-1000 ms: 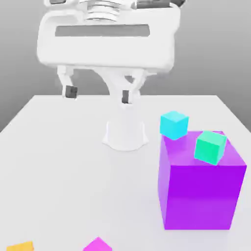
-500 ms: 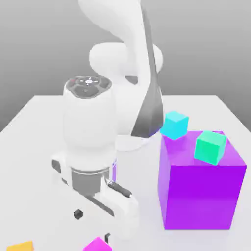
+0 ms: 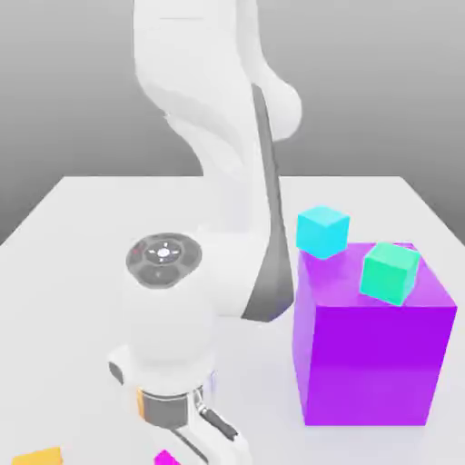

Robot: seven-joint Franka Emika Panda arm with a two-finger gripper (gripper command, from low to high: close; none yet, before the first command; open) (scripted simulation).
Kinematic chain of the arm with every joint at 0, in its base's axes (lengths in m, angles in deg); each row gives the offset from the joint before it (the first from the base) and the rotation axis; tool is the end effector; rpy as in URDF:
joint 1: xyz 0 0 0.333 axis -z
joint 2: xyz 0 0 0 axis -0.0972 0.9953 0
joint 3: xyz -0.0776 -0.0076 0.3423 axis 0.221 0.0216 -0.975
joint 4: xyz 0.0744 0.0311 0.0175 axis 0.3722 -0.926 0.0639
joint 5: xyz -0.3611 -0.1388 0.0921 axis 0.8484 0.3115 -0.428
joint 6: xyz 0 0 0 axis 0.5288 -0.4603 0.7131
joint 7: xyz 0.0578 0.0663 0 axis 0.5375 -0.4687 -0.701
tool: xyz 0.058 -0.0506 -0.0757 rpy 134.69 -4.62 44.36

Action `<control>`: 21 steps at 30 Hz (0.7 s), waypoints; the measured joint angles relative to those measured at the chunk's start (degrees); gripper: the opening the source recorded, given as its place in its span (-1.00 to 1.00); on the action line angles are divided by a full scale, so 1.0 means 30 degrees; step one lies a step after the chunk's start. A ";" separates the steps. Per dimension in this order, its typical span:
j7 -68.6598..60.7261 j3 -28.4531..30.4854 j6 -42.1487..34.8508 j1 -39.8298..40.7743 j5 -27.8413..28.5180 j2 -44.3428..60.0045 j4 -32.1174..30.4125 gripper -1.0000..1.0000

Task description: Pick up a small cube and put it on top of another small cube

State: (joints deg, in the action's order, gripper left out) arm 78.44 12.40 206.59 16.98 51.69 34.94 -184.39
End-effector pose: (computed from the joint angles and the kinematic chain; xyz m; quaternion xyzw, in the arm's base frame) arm 0.5364 -0.0641 0.2055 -0.7128 0.7014 -0.0005 0.0006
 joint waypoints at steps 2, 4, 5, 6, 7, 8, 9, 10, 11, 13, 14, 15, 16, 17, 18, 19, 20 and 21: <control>-0.0524 -0.0209 -0.0971 -0.0163 0.0327 -0.1322 -0.0399 -1.00; -0.1318 -0.0523 -0.1908 -0.0394 0.0749 -0.2644 -0.0846 -1.00; -0.1786 -0.0698 -0.2372 -0.0516 0.0903 -0.3309 -0.1074 -1.00; -0.2292 -0.0899 -0.2834 -0.0618 0.1013 -0.3978 -0.1305 -1.00; -0.2839 -0.1090 -0.3293 -0.0738 0.1071 -0.4650 -0.1538 -1.00; -0.3420 -0.1287 -0.3748 -0.0912 0.1081 -0.5327 -0.1772 -1.00; -0.4034 -0.1470 -0.4200 -0.1212 0.1045 -0.6008 -0.2007 -1.00; -0.4678 -0.1603 -0.4650 -0.1417 0.0969 -0.6692 -0.2244 -1.00; -0.5344 -0.1666 -0.5097 -0.1736 0.0861 -0.7379 -0.2481 -1.00; -0.6720 -0.1762 -0.5987 -0.2283 0.0582 -0.8761 -0.2957 -1.00; -0.7428 -0.1802 -0.6430 -0.2495 0.0417 -0.9455 -0.3195 -1.00; -0.8144 -0.1832 -0.6872 -0.2722 0.0238 -1.0152 -0.3434 -1.00; -0.8874 -0.1874 -0.7315 -0.2975 0.0042 -1.0850 -0.3673 -1.00; -0.9610 -0.1900 -0.7757 -0.3263 -0.0160 -1.1549 -0.3912 -1.00; -1.0347 -0.1908 -0.8195 -0.3577 -0.0359 -1.2250 -0.4152 -1.00; -1.1094 -0.1911 -0.8641 -0.3899 -0.0577 -1.2951 -0.4390 -1.00; -1.1845 -0.1904 -0.9086 -0.4231 -0.0796 -1.3652 -0.4628 -1.00; -1.2593 -0.1877 -0.9532 -0.4583 -0.1010 -1.4352 -0.4865 -1.00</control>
State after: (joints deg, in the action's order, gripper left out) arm 40.66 6.77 178.00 3.23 48.66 -8.12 -198.98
